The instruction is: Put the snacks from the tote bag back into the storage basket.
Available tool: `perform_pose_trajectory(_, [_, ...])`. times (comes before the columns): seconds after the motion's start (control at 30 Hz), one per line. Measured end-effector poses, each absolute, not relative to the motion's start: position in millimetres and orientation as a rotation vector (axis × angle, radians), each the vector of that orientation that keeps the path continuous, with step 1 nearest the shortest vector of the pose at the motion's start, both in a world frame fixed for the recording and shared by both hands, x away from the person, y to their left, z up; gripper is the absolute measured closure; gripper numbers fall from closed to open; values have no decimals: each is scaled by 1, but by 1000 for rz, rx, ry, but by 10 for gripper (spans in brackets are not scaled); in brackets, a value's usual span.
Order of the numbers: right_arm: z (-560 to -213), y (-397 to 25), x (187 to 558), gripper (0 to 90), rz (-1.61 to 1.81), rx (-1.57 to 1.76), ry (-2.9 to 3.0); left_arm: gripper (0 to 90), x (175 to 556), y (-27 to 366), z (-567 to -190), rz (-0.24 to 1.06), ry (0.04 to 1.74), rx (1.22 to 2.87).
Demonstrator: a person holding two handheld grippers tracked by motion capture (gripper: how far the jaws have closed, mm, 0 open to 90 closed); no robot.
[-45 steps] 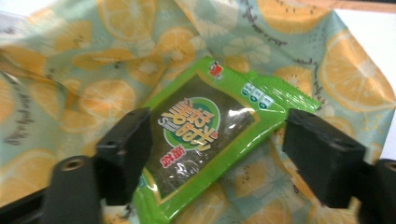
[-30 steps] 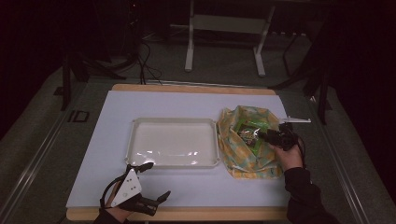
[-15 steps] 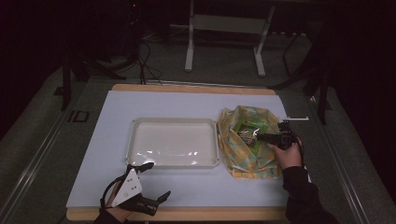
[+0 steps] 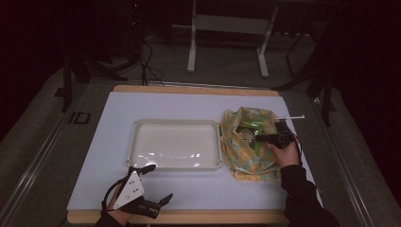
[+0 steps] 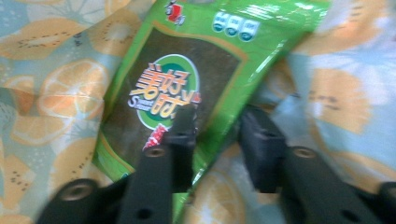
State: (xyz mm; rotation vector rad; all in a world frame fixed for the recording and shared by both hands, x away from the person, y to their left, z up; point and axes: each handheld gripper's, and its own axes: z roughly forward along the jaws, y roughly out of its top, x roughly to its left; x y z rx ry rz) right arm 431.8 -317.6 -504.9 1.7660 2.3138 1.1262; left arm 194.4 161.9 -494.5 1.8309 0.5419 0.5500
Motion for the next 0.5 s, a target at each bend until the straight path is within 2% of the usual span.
perform_pose_trajectory(0.07, [-508,-313,434,613,1093,1773,2325,4,194,162,-495,552,541,1833])
perform_pose_trajectory(0.3, [-511,-302,438,770,996,1753,2379,4,195,161,-495,551,538,1836])
perform_pose_trajectory(0.5, [-510,-294,438,840,961,1745,2385,4,194,162,-494,553,535,1838])
